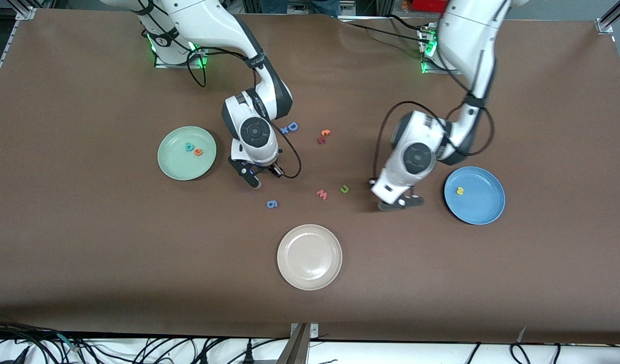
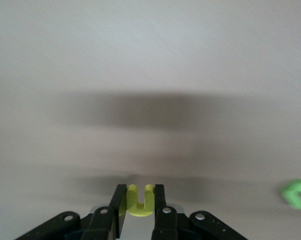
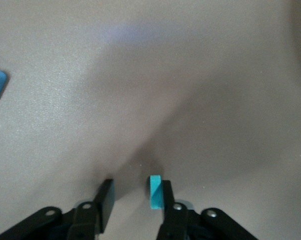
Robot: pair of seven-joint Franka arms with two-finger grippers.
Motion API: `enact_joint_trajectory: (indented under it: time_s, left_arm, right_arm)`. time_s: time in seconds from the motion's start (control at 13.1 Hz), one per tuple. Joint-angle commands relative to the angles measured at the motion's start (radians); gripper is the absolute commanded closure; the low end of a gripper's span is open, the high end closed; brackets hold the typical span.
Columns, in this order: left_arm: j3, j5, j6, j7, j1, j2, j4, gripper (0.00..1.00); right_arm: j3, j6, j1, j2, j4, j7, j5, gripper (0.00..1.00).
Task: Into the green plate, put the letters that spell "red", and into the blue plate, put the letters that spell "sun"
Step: 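Drop the yellow u on the blue plate while the right gripper carries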
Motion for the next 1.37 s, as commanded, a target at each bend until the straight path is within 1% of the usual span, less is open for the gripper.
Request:
enact_joint_trajectory:
  time_s: [0.0, 0.08, 0.15, 0.23, 0.38, 0.53, 0.68, 0.84, 0.91, 0.99, 1.06, 1.14, 1.29]
  left_arm:
    - [0.088, 0.027, -0.048, 0.377, 0.068, -0.061, -0.031, 1.0]
    - [0.129, 0.023, -0.048, 0.518, 0.091, -0.061, -0.031, 1.0]
    - [0.148, 0.023, -0.048, 0.614, 0.111, -0.061, -0.032, 1.0]
    - [0.154, 0.024, -0.048, 0.698, 0.139, -0.061, -0.032, 1.0]
    - [0.183, 0.024, -0.048, 0.887, 0.176, -0.058, -0.032, 1.0]
    - [0.188, 0.027, -0.047, 1.001, 0.222, -0.048, -0.032, 1.0]
    - [0.189, 0.029, -0.035, 1.06, 0.243, -0.019, -0.029, 1.0]
    - [0.189, 0.027, 0.007, 1.061, 0.254, 0.011, -0.029, 0.99]
    - [0.189, 0.024, 0.011, 1.061, 0.254, 0.02, -0.031, 0.9]
    - [0.189, 0.023, 0.011, 1.052, 0.254, 0.026, -0.031, 0.67]
    - [0.189, 0.023, 0.011, 1.054, 0.253, 0.028, -0.031, 0.06]
    - [0.188, 0.024, 0.01, 1.06, 0.253, 0.025, -0.029, 0.0]
    - [0.186, 0.023, -0.005, 1.051, 0.246, 0.014, -0.022, 0.0]
  right_arm:
    - [-0.003, -0.047, 0.007, -0.007, -0.02, 0.012, 0.015, 0.77]
    - [-0.003, -0.059, 0.008, -0.015, -0.02, 0.012, 0.015, 0.89]
    - [-0.003, -0.066, 0.008, -0.018, -0.02, 0.01, 0.013, 0.98]
    - [-0.003, -0.067, 0.008, -0.018, -0.018, 0.006, 0.013, 1.0]
    - [-0.004, -0.076, 0.008, -0.021, -0.012, -0.005, 0.012, 1.0]
    - [-0.018, -0.11, 0.005, -0.053, -0.003, -0.034, 0.01, 1.0]
    - [-0.079, -0.209, 0.005, -0.108, -0.004, -0.156, 0.01, 1.0]
    - [-0.165, -0.301, 0.005, -0.165, -0.009, -0.316, 0.01, 1.0]
    - [-0.203, -0.34, 0.004, -0.185, -0.015, -0.38, 0.012, 1.0]
    - [-0.235, -0.378, 0.004, -0.202, -0.021, -0.428, 0.012, 1.0]
    - [-0.271, -0.397, 0.004, -0.206, -0.038, -0.485, 0.012, 1.0]
    - [-0.314, -0.398, 0.004, -0.21, -0.072, -0.575, 0.012, 1.0]
    - [-0.39, -0.389, 0.002, -0.213, -0.127, -0.748, 0.013, 1.0]
